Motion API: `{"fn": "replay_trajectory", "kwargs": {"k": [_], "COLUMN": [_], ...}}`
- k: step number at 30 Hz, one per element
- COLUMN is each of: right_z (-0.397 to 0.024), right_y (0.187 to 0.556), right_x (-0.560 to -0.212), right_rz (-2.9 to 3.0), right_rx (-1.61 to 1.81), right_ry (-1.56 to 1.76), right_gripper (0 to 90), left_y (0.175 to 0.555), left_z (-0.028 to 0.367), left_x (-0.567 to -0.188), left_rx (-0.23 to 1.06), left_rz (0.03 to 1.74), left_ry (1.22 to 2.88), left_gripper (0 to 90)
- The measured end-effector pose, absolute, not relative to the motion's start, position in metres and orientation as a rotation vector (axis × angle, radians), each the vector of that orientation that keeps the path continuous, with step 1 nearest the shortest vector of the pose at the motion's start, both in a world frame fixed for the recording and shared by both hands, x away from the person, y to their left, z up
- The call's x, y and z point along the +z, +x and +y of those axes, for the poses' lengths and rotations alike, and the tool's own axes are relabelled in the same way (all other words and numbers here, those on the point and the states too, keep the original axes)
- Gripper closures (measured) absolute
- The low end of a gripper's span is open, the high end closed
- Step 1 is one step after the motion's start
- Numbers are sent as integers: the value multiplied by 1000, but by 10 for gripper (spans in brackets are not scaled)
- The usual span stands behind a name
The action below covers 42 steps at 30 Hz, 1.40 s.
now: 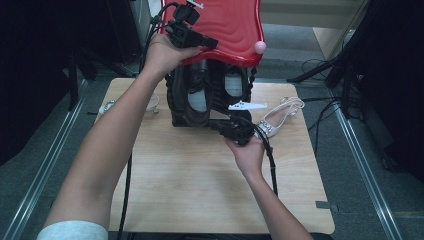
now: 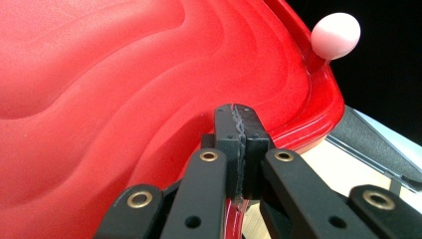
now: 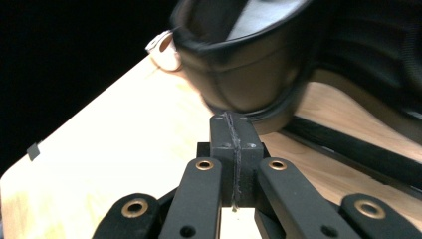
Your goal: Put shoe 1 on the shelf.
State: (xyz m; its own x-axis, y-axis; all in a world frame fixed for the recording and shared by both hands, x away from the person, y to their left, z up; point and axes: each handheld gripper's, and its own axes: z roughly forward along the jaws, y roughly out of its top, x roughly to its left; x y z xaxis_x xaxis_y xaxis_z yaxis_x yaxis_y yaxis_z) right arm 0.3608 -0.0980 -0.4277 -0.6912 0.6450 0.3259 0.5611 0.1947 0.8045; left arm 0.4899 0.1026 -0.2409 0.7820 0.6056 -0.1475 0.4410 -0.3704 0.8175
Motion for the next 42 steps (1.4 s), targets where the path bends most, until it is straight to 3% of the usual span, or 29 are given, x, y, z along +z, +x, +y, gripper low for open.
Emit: {"fn": "replay_trajectory", "kwargs": {"k": [27, 42], "right_z": [-56, -33], "right_y": [372, 408], "right_x": [-415, -404], "right_rz": [2405, 2374], "right_rx": [1486, 1495], "right_ry": [1119, 1182], "right_gripper": [900, 900], "left_y": [489, 489], "left_z": [103, 103], "left_x": [-241, -241], "left_rx": [226, 228], "left_rz": [782, 783], "left_ry": [2018, 2016], "left_gripper": [898, 898]}}
